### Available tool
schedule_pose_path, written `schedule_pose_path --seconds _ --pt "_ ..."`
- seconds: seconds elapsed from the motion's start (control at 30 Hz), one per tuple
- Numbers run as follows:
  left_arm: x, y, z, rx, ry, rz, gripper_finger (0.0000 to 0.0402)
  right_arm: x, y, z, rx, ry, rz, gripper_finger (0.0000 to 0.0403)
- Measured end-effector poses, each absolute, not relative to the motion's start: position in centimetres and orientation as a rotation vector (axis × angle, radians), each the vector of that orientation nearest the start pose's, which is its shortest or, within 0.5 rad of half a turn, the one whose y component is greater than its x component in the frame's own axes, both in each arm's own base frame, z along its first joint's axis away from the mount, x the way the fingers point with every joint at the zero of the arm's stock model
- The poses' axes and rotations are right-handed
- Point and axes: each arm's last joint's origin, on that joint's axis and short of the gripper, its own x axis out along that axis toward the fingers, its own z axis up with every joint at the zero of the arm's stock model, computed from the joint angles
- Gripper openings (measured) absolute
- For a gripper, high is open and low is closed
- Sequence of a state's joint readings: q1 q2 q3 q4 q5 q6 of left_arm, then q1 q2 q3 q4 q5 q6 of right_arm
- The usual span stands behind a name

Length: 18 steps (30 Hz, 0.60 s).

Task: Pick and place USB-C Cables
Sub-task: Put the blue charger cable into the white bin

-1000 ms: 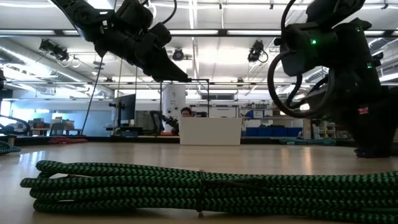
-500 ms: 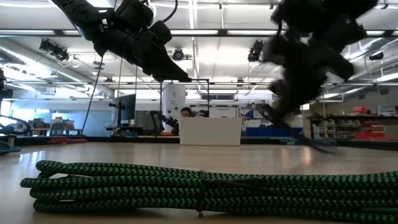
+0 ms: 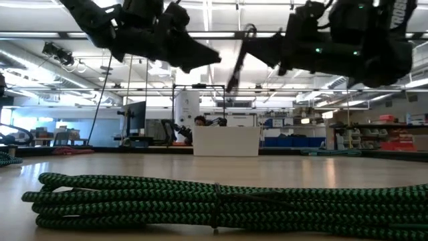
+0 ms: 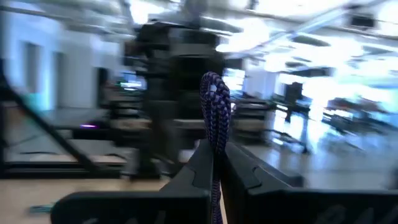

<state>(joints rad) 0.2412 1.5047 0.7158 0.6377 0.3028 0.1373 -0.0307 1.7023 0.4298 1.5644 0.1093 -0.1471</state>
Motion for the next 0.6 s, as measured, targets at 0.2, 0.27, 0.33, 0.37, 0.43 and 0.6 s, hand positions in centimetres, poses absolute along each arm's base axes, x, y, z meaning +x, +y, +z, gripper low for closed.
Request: schedule_pose_path --seconds 0.2,0.27,0.33,0.37,0.43,0.6 --pt "31.5 6.8 20.7 0.053 0.124 -0.072 0.0228 29.6 -1.2 18.0 -0.174 -0.303 -0.113 0.0012" --pt "31.6 6.8 20.3 0.049 0.126 -0.092 0.0258 29.7 -1.2 18.1 -0.179 -0.306 -0.114 0.0012" --pt "31.7 6.6 20.0 0.048 0.129 -0.124 0.0277 29.7 -1.2 18.3 -0.179 -0.321 -0.117 0.0012" --pt "31.9 6.4 19.9 0.051 0.125 -0.143 0.028 29.7 -1.2 18.4 -0.179 -0.323 -0.117 0.0012" --pt "31.9 6.1 19.8 0.055 0.122 -0.175 0.0281 29.7 -1.3 18.4 -0.179 -0.323 -0.122 0.0012" --pt "32.1 5.7 20.5 0.104 0.055 -0.167 0.026 29.6 -1.4 18.4 -0.178 -0.323 -0.128 0.0012"
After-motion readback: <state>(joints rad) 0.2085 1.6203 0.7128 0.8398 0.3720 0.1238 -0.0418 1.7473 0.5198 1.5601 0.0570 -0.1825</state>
